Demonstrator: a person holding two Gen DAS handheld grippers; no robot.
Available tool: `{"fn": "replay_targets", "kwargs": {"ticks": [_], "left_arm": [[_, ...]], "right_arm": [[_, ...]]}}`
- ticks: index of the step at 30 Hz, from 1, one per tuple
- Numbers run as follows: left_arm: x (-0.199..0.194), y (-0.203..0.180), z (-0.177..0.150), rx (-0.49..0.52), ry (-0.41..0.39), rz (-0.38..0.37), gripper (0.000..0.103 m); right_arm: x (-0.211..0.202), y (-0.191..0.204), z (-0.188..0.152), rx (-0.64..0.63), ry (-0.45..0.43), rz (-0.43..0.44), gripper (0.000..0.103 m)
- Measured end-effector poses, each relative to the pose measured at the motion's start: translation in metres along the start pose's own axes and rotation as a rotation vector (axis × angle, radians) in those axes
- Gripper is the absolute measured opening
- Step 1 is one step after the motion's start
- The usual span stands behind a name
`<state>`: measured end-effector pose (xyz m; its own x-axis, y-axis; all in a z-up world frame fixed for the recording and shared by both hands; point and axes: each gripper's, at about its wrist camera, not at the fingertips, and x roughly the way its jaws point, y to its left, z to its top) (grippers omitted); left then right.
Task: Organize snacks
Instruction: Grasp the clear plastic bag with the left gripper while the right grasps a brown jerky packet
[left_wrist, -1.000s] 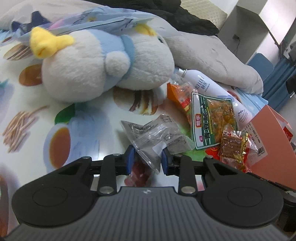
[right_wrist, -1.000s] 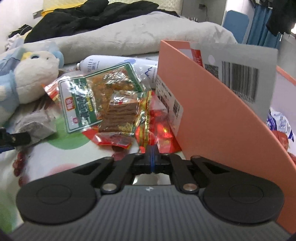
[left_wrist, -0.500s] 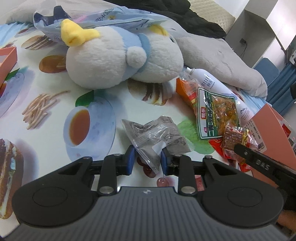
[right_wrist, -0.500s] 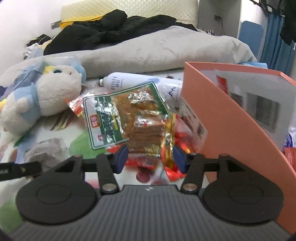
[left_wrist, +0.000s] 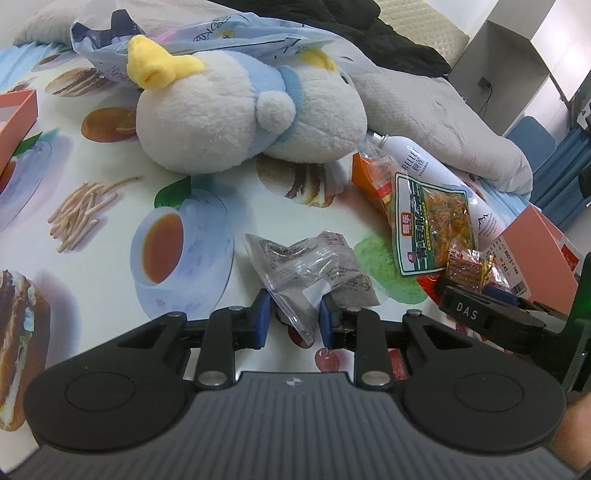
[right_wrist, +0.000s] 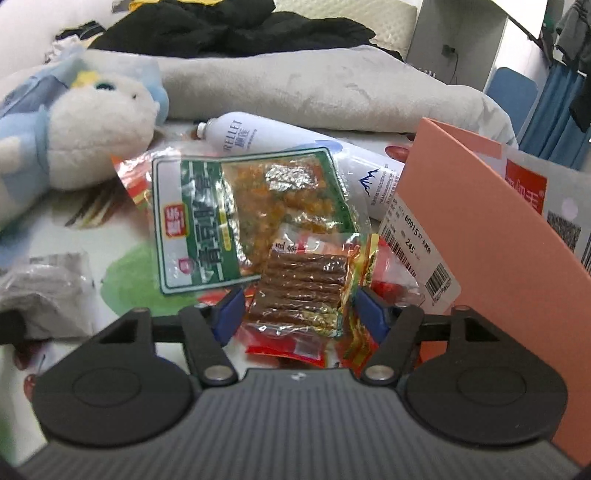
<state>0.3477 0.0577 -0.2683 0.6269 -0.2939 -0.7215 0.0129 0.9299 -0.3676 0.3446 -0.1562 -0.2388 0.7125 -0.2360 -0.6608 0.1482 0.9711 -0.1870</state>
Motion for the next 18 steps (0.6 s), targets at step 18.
{"fn": "replay_targets", "kwargs": {"ticks": [18], "left_arm": [[-0.041,-0.012,-0.024,-0.001,0.038,-0.002,0.028]], "right_arm": [[-0.07,-0.011,-0.011,-0.019,0.039,0.131,0.057]]}}
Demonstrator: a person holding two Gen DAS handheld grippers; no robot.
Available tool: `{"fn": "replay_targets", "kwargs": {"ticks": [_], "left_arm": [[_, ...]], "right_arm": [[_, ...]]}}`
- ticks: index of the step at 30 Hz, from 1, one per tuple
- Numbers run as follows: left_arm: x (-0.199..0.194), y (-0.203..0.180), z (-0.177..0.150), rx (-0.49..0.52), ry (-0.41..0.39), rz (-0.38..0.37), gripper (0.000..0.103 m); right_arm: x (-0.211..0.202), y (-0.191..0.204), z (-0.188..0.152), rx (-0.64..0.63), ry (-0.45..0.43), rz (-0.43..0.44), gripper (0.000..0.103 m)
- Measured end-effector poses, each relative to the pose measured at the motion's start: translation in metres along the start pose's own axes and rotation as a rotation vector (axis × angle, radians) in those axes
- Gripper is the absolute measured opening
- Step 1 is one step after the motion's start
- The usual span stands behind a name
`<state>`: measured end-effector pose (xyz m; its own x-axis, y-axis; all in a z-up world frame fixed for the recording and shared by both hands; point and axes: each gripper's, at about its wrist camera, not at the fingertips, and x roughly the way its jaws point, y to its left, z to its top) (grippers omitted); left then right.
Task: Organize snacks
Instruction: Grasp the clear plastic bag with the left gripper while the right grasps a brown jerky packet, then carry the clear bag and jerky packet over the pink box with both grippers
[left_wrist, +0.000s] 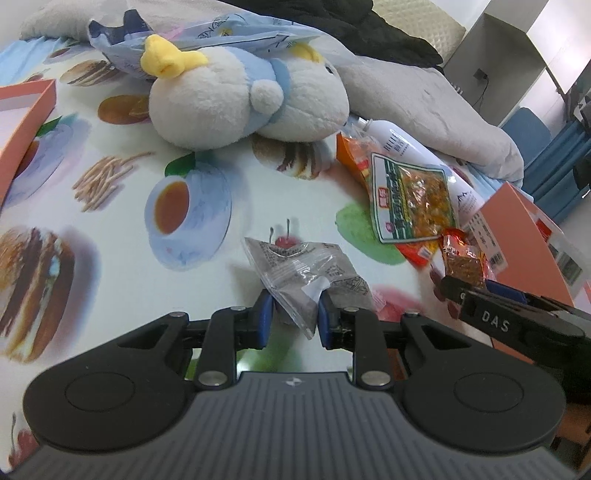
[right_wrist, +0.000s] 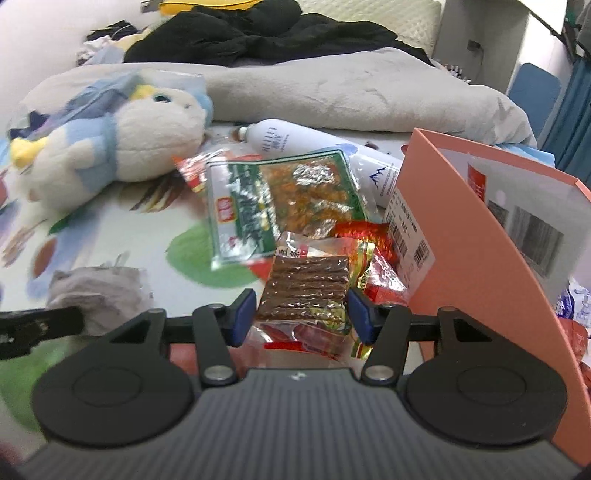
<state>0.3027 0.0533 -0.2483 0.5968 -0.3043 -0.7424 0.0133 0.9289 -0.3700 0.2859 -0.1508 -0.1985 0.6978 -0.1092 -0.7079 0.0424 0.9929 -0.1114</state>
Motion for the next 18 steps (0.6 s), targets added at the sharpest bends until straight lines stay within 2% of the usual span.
{"fn": "replay_targets", "kwargs": {"ticks": [11,18], "left_arm": [[-0.04,-0.015,-0.02,0.01,0.012,0.012,0.026],[-0.065,-0.035,-0.034,0.022,0.004,0.017,0.026]], "right_arm": [[-0.06,-0.012,-0.019,0.02,0.033,0.096,0.057],[-0.092,-0.024,-0.024,0.032,0.019,0.132,0.057]]}}
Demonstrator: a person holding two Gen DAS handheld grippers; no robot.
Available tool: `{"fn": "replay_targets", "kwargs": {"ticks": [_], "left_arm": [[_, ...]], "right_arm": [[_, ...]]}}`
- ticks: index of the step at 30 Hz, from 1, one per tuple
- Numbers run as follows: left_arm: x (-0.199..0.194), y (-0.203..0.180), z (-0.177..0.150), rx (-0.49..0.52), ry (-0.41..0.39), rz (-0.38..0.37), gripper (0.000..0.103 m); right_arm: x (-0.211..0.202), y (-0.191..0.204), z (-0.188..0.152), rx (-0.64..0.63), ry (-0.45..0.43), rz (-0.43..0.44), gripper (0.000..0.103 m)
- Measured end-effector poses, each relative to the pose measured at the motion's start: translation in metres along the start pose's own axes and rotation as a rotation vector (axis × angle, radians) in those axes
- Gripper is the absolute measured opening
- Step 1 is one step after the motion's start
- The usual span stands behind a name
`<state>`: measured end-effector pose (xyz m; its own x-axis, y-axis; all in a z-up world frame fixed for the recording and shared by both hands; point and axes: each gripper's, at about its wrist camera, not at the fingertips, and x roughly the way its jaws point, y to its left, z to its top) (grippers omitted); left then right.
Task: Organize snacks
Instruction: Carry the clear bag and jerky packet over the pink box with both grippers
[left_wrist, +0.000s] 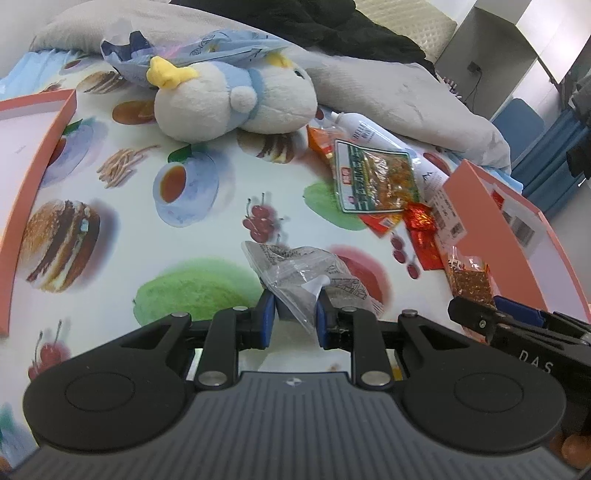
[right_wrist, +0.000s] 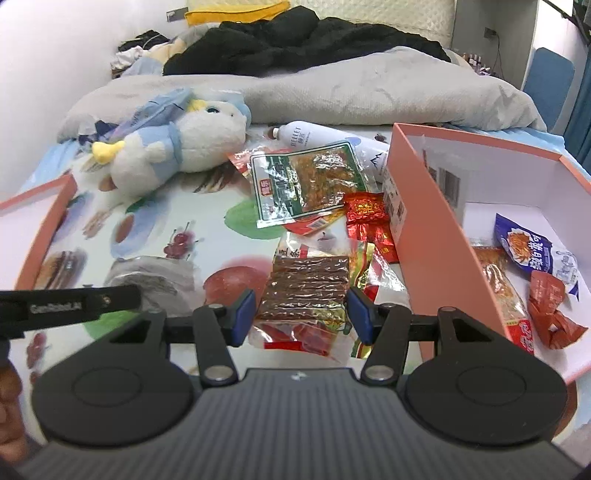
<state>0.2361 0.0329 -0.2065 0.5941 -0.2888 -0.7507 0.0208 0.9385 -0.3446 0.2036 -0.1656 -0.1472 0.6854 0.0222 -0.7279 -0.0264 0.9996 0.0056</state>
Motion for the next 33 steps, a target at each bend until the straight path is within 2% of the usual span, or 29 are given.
{"fn": "replay_targets", "kwargs": {"ticks": [7,18,33], "left_arm": [[-0.02,-0.021,-0.001,-0.013,-0.013,-0.019,0.026],[-0.056,-0.063,0.033,0.052,-0.08,-0.044,0.025],[-0.09,-0.155,0.086,0.136,-0.184,-0.13,0.025]], "right_arm": [[-0.025,-0.012,0.009,0.015,-0.017,0.024,0.057],[-0.061,-0.029,0.04,0.049,-0.087,0.032,0.057],[-0.111,-0.094,0.084,0.114,-0.221,-0.049,0.057]]}}
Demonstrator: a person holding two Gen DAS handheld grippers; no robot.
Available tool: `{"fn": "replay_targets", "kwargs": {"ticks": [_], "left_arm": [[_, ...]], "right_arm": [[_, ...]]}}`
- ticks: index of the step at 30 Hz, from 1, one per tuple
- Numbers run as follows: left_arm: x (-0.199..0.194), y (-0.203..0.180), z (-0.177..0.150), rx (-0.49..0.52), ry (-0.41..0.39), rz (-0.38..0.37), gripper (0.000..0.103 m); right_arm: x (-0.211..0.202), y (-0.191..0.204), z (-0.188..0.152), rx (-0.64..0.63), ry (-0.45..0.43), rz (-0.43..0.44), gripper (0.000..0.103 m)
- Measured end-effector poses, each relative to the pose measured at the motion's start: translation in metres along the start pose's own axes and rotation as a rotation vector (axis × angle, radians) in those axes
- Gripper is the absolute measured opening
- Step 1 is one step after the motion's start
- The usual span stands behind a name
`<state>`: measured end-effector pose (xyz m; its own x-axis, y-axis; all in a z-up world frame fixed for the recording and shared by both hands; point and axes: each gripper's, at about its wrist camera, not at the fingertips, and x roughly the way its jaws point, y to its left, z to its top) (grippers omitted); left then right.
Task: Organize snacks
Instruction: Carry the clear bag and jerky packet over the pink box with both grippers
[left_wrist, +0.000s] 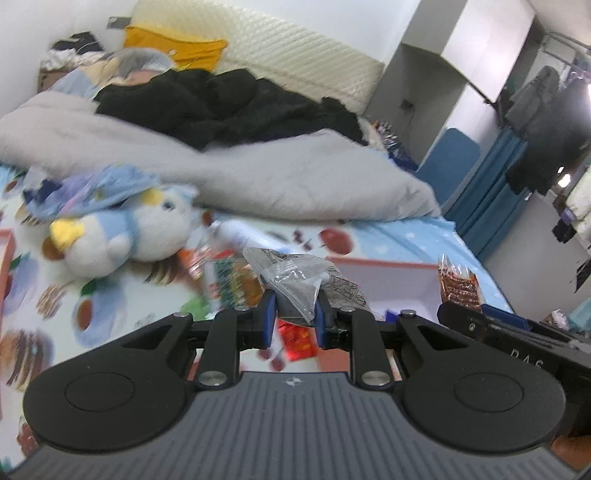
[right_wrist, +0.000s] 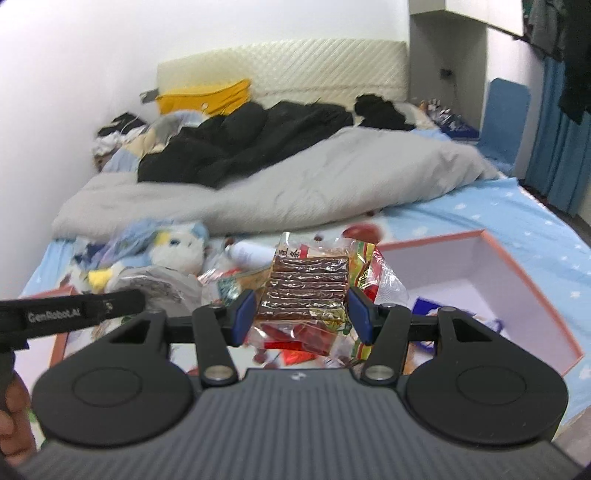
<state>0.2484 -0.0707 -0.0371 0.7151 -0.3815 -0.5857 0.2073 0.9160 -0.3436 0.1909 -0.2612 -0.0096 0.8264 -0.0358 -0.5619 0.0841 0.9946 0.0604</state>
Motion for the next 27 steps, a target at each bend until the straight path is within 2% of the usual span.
{"fn": "replay_targets", "kwargs": {"ticks": [7,13,20,27], "left_arm": [[0.006,-0.056,0.029,0.051,-0.05,-0.063,0.025],[0.026,-0.104,0.04,0.085,-0.053,-0.12,0.025],[0.08,-0.149,0.017,0.123,0.049,-0.158,0.025],[0.141,-0.171,-0.022,0.162,0.181,-0.159,0.025]], "right_arm": [[-0.014,-0.039,0.021,0.027,-0.065,-0.04,0.057],[-0.018,-0.082,0.028,0.058,-0.093,-0.096,0.057],[0.003,-0.138,0.014,0.122,-0.031,-0.171,0.057],[0.046,-0.176,-0.017,0.166,0.107,-0.174,0.057]]}}
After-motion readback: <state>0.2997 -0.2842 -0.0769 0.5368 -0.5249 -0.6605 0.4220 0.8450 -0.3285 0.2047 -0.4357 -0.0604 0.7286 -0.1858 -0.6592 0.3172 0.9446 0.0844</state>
